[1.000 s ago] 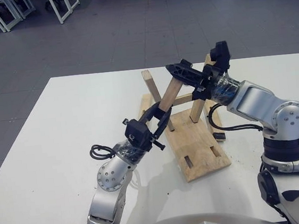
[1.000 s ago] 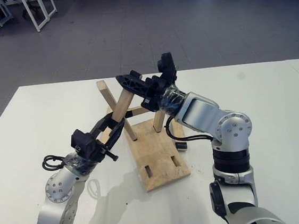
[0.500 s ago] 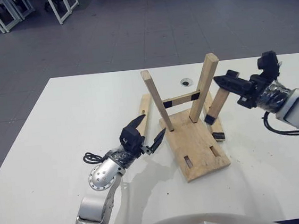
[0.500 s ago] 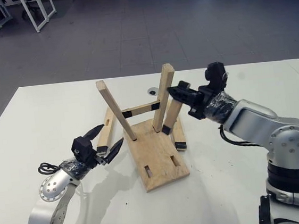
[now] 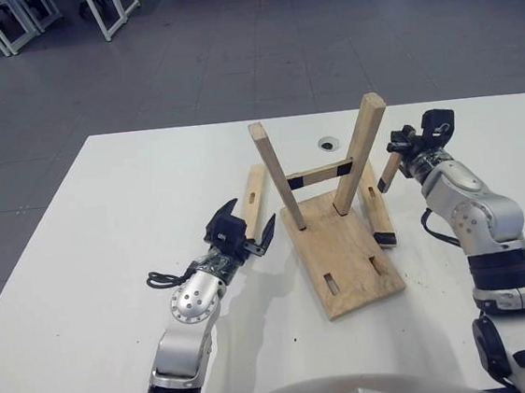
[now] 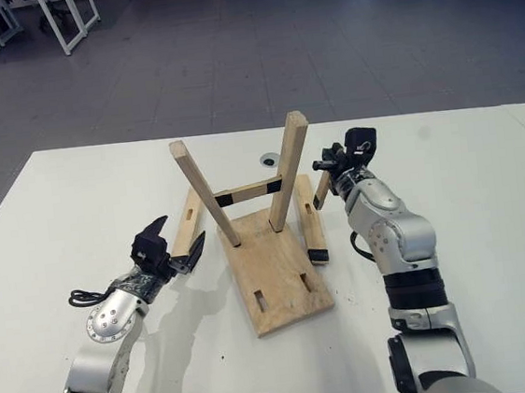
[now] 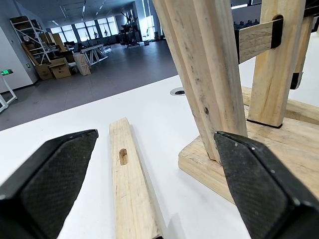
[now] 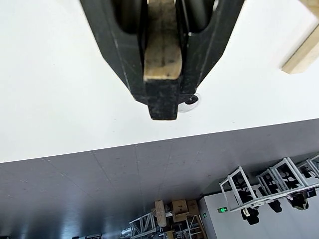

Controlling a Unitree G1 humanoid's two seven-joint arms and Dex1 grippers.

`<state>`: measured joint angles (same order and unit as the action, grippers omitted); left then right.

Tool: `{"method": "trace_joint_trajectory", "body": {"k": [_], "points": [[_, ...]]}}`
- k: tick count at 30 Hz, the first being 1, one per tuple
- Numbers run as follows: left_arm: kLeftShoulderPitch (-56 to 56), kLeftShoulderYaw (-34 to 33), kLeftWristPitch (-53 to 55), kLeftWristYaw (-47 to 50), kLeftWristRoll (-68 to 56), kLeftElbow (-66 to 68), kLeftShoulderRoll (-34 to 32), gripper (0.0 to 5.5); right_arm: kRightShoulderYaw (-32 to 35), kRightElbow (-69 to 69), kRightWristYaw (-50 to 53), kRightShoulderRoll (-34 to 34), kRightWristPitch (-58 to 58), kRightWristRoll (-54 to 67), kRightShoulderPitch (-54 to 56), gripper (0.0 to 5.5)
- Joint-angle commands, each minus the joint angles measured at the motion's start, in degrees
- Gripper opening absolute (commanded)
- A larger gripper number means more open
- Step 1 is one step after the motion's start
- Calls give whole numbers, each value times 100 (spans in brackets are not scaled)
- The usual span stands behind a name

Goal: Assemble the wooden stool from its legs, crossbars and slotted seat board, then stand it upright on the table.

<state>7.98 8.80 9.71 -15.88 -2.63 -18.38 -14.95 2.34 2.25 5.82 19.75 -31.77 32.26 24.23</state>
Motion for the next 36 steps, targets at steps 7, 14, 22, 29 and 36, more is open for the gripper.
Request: {"method": "trace_joint_trajectory", "body": {"k": [7,14,22,29,36], "points": [[-84,68,43,-44,174,86,24,429,214,432,-312,-529,249,-679,291,40],[-84,124,33,-7,251,125,125,429,162,583,-479,-760,238,-997,222,40],[-64,123,70,-25,263,94,85,429,173,1038,-372,-912,446,-1591,-140,40],[-50,104,108,-11,249,67,88,429,-76,765,-498,-751,1213,-2372,-1985,40],[-37,51,117,-56,225,88,26,429,468,1038,-612,-1040,2031,-2083,-2829,40]]}}
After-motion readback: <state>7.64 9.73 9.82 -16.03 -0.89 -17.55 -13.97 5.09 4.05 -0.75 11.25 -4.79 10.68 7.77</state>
